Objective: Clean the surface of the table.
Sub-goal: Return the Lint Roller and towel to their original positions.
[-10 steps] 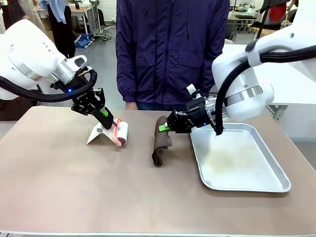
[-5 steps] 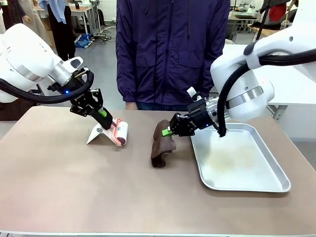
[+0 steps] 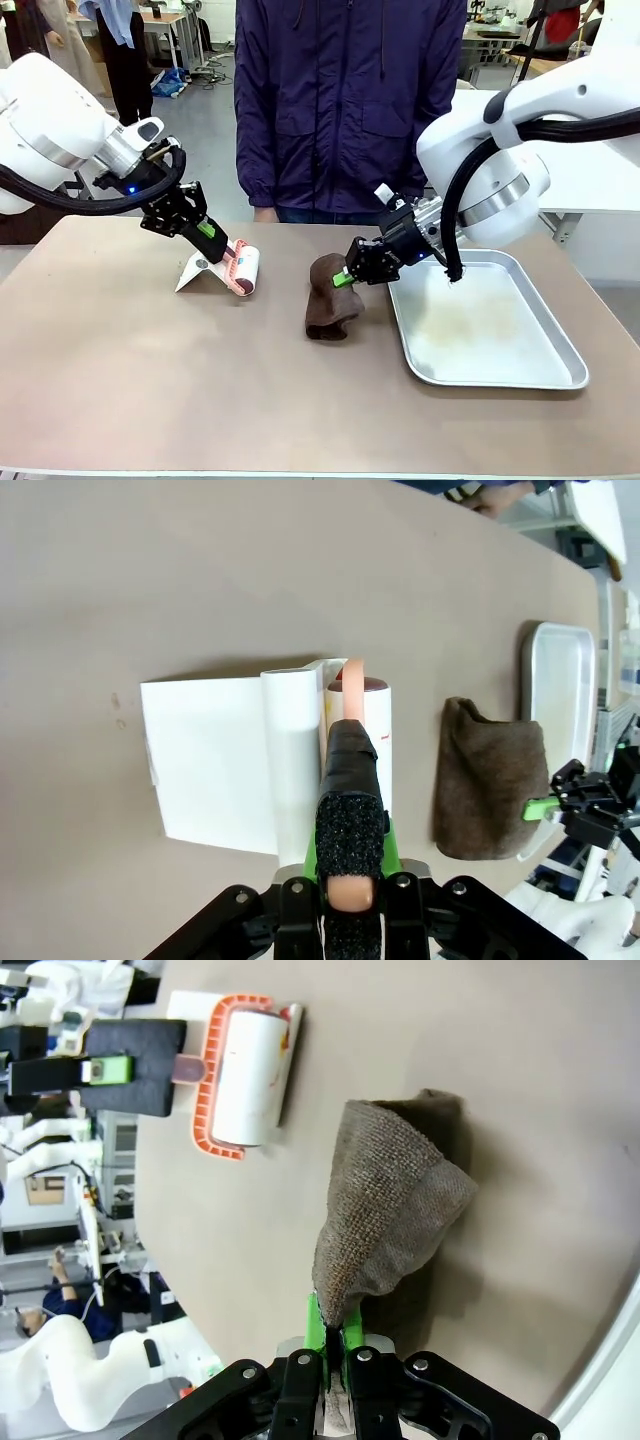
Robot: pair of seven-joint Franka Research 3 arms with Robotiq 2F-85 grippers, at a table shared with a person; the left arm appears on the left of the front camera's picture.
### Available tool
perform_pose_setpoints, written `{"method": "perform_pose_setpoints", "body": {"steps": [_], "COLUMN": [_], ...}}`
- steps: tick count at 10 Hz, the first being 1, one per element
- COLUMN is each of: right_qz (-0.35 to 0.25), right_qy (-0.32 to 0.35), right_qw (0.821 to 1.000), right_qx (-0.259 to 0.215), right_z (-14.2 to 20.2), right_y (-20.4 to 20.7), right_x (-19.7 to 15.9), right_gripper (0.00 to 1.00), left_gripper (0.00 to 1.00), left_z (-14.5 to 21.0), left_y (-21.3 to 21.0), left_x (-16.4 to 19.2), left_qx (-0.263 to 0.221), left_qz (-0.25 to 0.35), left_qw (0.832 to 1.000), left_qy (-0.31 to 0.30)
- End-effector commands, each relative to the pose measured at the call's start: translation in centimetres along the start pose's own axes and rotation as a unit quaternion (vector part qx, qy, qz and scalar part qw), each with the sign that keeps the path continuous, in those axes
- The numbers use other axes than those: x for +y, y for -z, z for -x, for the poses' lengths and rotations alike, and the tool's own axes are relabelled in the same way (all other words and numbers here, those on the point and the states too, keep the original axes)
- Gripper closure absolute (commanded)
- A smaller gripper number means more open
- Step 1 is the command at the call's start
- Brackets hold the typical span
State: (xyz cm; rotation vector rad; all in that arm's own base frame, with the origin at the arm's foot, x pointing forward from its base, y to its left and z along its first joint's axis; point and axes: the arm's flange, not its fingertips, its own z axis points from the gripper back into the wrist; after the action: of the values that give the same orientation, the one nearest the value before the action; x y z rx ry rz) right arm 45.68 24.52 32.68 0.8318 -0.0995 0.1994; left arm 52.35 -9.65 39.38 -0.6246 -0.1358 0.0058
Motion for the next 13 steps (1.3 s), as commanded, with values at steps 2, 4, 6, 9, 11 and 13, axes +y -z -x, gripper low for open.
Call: {"method": "perform_pose_setpoints", "body": {"steps": [2,4,6,9,11,13], "right_qz": [0.028,0.03,0.036,0.06,0.061,0.067], "right_qy": [0.017,0.019,0.025,0.031,0.034,0.043], "right_qw": [0.999,0.999,0.999,0.997,0.997,0.996], "right_qx": [0.008,0.011,0.014,0.024,0.029,0.032], "right_z": [-1.0,-1.1,-1.3,-1.3,-1.3,-1.3], "right_y": [0.1,0.1,0.2,0.3,0.5,0.5], "right_x": [0.6,0.7,0.9,1.2,1.1,0.8], "right_gripper": [0.93,0.93,0.93,0.84,0.54,0.24], "left_gripper": [0.78,0.78,0.78,0.58,0.0,0.0], "left_z": [0.7,0.9,1.1,1.2,1.3,1.4], "left_y": [0.5,0.6,0.8,0.7,0.4,0.0], "left_x": [2.4,2.7,3.1,2.9,2.7,2.4], "left_qx": [-0.012,-0.011,-0.009,-0.01,-0.013,-0.018], "left_qz": [0.023,0.033,0.04,0.043,0.04,0.042], "left_qw": [1.0,0.999,0.999,0.999,0.999,0.999], "left_qy": [-0.006,-0.011,-0.014,-0.016,-0.011,-0.007]}}
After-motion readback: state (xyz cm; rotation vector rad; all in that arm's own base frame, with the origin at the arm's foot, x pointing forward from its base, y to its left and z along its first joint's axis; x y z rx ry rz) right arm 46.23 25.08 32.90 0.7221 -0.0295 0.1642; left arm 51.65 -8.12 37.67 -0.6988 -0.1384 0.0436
